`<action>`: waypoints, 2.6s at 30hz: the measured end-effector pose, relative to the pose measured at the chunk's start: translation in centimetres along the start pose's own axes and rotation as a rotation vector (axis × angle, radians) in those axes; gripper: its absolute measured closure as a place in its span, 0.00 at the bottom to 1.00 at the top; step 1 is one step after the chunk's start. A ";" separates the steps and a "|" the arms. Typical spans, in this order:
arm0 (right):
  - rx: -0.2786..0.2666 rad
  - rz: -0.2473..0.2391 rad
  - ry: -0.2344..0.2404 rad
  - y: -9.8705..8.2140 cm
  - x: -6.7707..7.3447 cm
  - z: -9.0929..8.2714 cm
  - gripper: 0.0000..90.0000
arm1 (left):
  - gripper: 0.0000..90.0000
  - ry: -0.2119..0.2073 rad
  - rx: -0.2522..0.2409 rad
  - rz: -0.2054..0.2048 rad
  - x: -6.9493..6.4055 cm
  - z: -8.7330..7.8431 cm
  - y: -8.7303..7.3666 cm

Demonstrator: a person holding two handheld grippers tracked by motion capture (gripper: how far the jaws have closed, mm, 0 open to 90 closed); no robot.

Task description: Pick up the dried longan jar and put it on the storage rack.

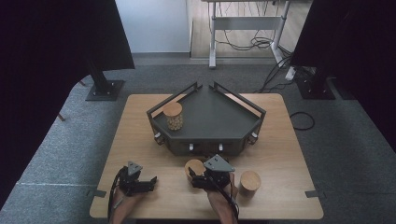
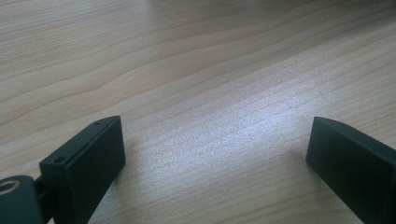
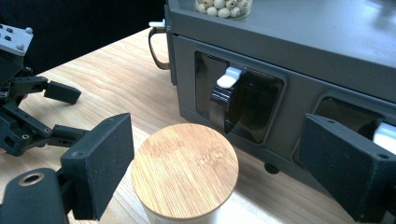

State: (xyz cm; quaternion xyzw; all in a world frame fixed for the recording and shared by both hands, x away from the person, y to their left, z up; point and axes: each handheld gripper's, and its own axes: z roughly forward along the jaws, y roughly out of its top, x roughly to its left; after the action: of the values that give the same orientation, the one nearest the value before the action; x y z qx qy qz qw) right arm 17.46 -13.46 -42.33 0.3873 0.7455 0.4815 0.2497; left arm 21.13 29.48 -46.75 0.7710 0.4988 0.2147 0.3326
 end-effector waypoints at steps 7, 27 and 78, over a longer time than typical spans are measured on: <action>0.003 -0.006 0.008 0.0 0.3 0.5 0.11 | 0.05 0.000 0.000 0.000 0.0 0.0 0.0; 0.004 -0.007 0.021 -0.4 0.9 2.1 0.10 | 0.05 -0.003 0.001 0.001 0.0 0.0 0.0; 0.099 -0.037 0.009 -2.2 1.5 4.2 0.26 | 0.05 -0.005 0.002 0.005 0.1 0.0 0.0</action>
State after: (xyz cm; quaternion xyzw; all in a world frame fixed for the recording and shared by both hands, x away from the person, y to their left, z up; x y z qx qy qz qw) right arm 18.99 -10.58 -46.08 0.3830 0.7766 0.4412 0.2357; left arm 21.20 29.53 -46.73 0.7731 0.4963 0.2132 0.3326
